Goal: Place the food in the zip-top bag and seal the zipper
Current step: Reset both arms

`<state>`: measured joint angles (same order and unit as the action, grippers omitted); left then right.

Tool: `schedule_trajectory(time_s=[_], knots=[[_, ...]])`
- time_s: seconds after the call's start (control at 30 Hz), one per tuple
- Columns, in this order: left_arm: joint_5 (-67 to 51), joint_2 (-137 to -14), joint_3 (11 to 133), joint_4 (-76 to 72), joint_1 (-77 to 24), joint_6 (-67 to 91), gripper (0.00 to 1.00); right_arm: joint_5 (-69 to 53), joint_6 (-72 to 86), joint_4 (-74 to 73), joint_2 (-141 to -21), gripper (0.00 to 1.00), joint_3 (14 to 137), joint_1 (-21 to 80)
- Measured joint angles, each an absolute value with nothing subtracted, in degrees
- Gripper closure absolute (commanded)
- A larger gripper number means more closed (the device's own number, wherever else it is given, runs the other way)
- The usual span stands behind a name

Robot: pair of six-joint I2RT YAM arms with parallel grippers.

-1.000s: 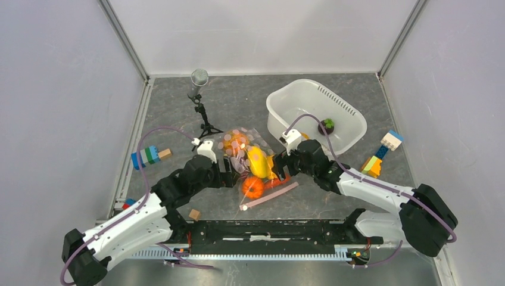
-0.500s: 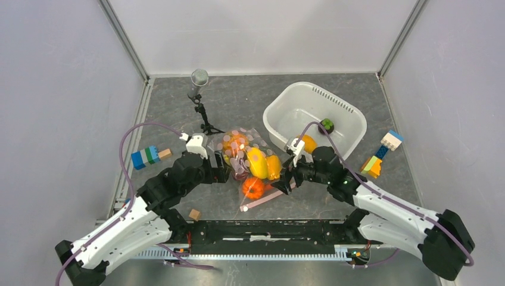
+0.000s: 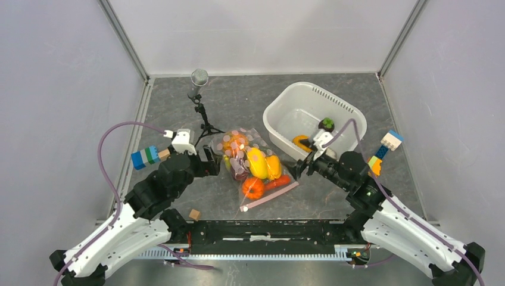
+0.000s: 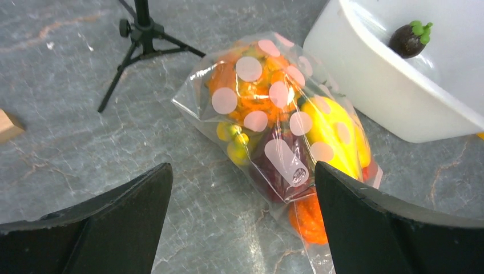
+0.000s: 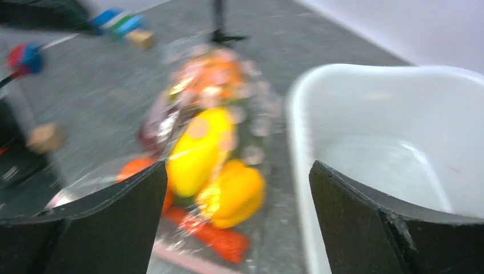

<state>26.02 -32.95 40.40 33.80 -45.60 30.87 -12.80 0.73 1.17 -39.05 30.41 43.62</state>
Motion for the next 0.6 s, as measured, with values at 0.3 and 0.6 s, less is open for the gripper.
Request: schedule_trajectory(time_s=[0.3, 0.6], knots=[[28.3, -33.4, 40.7, 28.8, -45.3, 21.4, 0.00, 26.4, 3.5, 3.4, -36.1, 0.02, 27.2, 43.2], [13.4, -40.1, 45.5, 24.9, -23.3, 16.7, 0.00, 27.5, 3.8, -0.1, -44.7, 0.02, 29.7, 24.4]])
